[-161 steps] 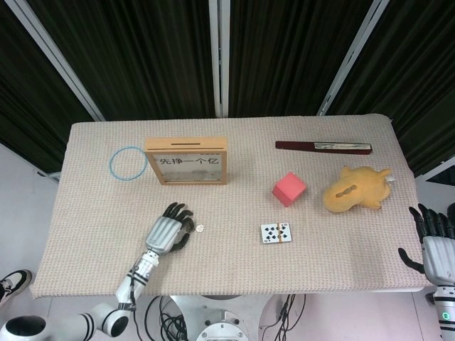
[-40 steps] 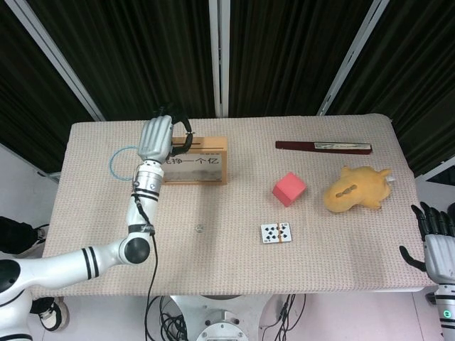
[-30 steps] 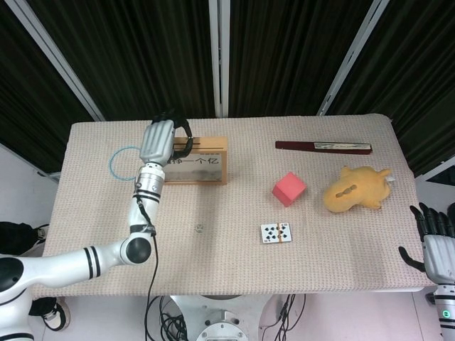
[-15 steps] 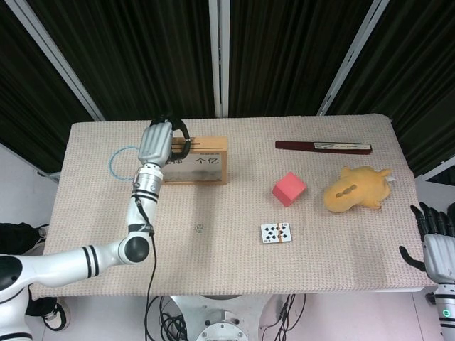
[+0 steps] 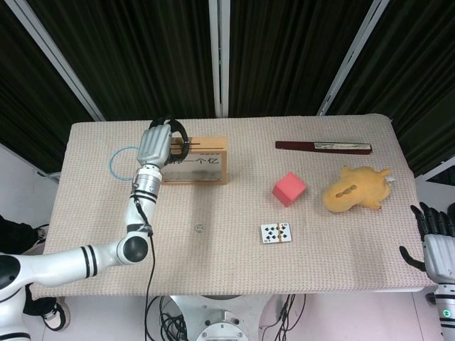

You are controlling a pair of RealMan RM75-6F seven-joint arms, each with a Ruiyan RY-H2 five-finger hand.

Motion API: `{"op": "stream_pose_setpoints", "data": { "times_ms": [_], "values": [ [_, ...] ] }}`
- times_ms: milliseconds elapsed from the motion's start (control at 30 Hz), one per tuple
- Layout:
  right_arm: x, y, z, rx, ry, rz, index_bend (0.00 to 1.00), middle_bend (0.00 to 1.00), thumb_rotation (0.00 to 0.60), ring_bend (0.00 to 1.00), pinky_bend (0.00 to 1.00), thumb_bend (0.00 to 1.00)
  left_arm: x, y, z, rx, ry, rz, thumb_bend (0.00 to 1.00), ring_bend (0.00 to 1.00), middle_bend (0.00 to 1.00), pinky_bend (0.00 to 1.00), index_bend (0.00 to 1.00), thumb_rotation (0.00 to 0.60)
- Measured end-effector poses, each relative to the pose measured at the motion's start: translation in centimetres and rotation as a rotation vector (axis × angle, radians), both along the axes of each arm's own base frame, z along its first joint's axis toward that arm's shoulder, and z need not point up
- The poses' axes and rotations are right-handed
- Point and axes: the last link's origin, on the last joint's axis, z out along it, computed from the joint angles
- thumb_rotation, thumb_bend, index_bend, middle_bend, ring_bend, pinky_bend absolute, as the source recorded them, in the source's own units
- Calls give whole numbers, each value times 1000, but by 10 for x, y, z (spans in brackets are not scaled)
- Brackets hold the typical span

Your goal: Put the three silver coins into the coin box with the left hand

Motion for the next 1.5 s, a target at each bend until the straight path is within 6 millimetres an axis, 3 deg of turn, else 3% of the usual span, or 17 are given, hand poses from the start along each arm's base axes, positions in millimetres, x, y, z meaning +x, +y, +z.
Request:
{"op": "stream_pose_setpoints", "data": {
  "times_ms": [167,333,500,633,900,1067,1167,1367,1500],
  "values": [
    [0,0,1,-2,2,1,0,0,600,0,0,214,-1,-3,0,-13,14,-5,501,95,323,117,299,600],
    [2,0,3,-9,2,5,0,0,600,0,0,213,3,-5,2,-13,9,-19,488,95,309,112,162,600],
    [3,1,3,-9,3,5,0,0,600,0,0,213,12,-13,5,-4,-21,-59,458,94,303,109,149,600],
    [2,0,2,-5,3,0,0,0,600,0,0,214,22,-29,7,5,-24,-143,387,95,301,111,197,600],
    [2,1,0,-5,3,2,0,0,600,0,0,213,24,-89,-2,11,105,-466,166,95,286,104,256,600],
    [1,3,-1,-1,5,2,0,0,600,0,0,213,2,-130,-14,67,252,-681,71,95,275,95,258,600],
    [1,3,-1,0,4,1,0,0,600,0,0,214,-26,-148,-28,85,342,-761,64,93,260,93,172,600],
    [0,6,-4,8,4,-3,0,0,600,0,0,214,-77,-163,-66,64,429,-742,63,48,201,69,40,600],
    [-1,7,-3,10,4,-7,0,0,600,0,0,214,-91,-169,-89,49,444,-726,47,42,194,61,17,600]
  ]
}}
